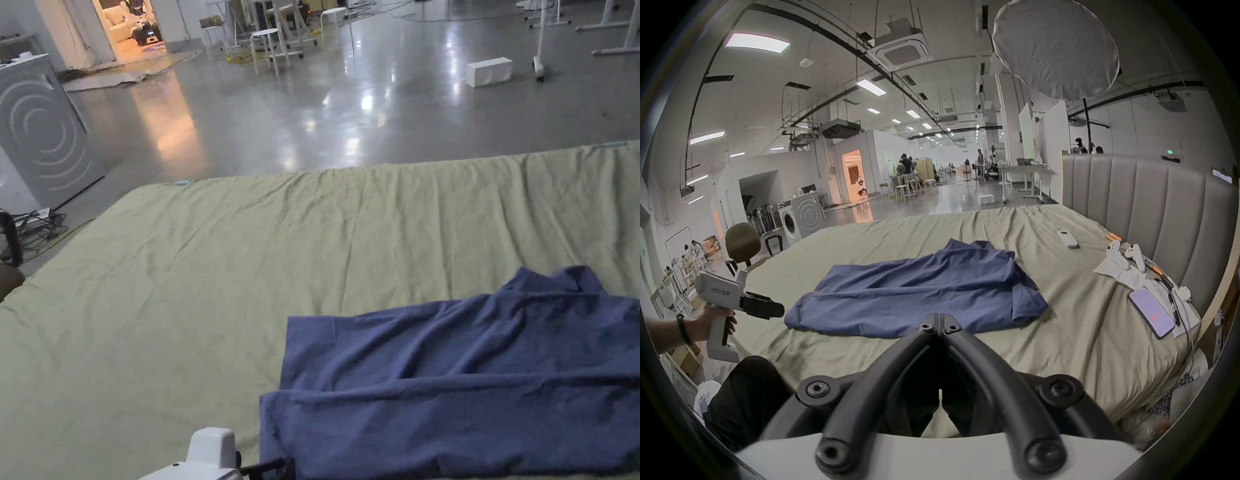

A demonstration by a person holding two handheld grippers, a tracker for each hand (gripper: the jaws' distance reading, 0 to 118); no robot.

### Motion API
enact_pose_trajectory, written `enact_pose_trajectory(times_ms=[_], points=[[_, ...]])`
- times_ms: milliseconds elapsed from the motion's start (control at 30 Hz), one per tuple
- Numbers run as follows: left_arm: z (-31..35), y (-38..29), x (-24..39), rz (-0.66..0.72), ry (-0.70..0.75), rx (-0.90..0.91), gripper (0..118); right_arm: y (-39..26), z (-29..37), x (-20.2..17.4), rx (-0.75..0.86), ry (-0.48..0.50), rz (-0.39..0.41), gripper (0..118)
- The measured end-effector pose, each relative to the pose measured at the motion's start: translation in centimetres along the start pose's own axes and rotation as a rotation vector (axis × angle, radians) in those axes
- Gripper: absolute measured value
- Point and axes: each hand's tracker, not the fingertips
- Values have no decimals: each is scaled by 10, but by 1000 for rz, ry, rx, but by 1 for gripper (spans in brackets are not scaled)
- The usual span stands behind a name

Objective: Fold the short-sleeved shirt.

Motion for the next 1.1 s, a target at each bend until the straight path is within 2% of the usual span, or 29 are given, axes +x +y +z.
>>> enact_pose_trajectory(times_ms=[67, 133, 200, 267, 333, 367, 467, 533, 567, 633, 667, 700, 800, 900, 1000, 1033, 1100], points=[[-22, 2, -6, 2, -8, -37, 77, -3, -1, 3, -14, -6, -18, 0], [-42, 3, -9, -65, 6, -90, 71, -5, -2, 6, -25, -16, -25, 0], [-56, 5, -9, -114, -8, -148, 54, -7, -1, 9, -34, -21, -27, 0], [-58, 5, -3, -144, 15, -151, 42, -9, -1, 10, -40, -28, -23, 0], [-55, 7, 9, -242, 24, -154, 14, -11, -1, 12, -44, -37, -20, 0], [-49, 4, 24, -292, 22, -154, 11, -12, -1, 14, -46, -39, -22, 0], [-61, 3, 37, -354, 56, -217, 10, -6, -11, 25, -63, -42, -63, 0], [-67, 9, 34, -273, 52, -263, 10, 2, -24, 37, -55, -82, -85, 1], [-68, 14, 32, -233, 37, -281, 10, 7, -36, 47, -59, -105, -102, 15], [-70, 19, 22, -213, 9, -295, 10, 11, -64, 71, -89, -115, -167, 58], [-70, 19, 20, -213, 2, -292, 11, 11, -80, 82, -121, -121, -199, 69], [-70, 15, 20, -206, -3, -284, 11, 5, -105, 103, -149, -157, -223, 72], [-70, 12, 12, -182, 1, -262, 10, 4, -160, 137, -253, -238, -255, 74], [-68, 12, 19, -181, 3, -265, 10, -1, -210, 159, -343, -266, -295, 74], [-70, 14, 17, -171, 6, -266, 10, -8, -239, 165, -407, -301, -329, 74], [-69, 12, 16, -168, 4, -261, 10, -10, -245, 165, -419, -303, -329, 74], [-68, 8, 14, -167, -3, -241, 10, -18, -257, 157, -470, -286, -274, 73]])
